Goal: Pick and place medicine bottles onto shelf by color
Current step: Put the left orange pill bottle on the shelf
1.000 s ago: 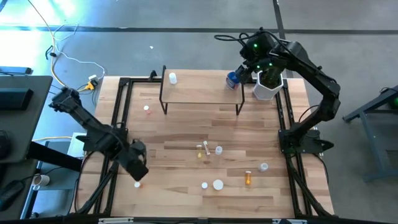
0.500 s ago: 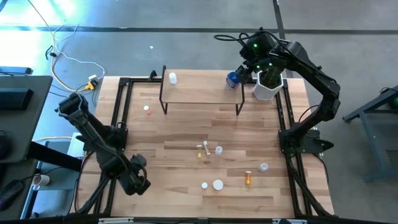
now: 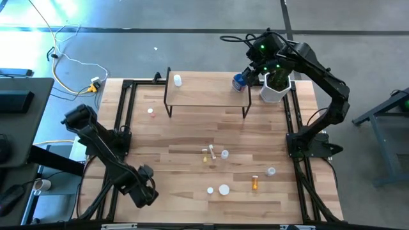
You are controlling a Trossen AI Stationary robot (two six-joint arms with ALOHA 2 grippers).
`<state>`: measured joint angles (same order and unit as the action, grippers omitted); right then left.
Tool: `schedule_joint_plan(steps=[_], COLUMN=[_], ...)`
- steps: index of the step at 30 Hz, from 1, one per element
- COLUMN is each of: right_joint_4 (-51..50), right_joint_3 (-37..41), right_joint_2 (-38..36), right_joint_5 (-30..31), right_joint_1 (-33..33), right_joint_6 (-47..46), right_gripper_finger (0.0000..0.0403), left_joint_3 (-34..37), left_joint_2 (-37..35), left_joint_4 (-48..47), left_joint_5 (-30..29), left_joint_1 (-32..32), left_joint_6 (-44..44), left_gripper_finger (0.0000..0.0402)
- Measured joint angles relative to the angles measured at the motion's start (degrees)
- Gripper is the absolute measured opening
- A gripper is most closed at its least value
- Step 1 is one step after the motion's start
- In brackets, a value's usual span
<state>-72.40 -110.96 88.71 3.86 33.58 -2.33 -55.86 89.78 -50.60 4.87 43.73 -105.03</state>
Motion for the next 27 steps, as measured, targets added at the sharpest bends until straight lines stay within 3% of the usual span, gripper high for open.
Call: schedule_joint_plan(steps=[5, 19, 27], right_joint_4=[0.00, 0.02, 0.02], right_joint_3=[0.00, 0.00, 0.00], right_joint_2=[0.00, 0.02, 0.02], right_joint_5=[0.01, 0.00, 0.00], right_joint_1=[0.00, 0.00, 0.00], right_joint_6=[0.00, 1.03, 1.27], right_gripper_finger=[0.0249, 0.0249, 0.0249], left_joint_3=[-0.02, -0.02, -0.02], left_joint_2=[0.66, 0.68, 0.68], left_joint_4=[1.08, 0.95, 0.95], left_joint_5=[-0.05, 0.48, 0.50], left_joint_1=[0.26, 0.21, -0.06], left_joint_6=[0.04, 0.20, 0.22], left_gripper_finger=[0.0226, 0.0124, 0.0114])
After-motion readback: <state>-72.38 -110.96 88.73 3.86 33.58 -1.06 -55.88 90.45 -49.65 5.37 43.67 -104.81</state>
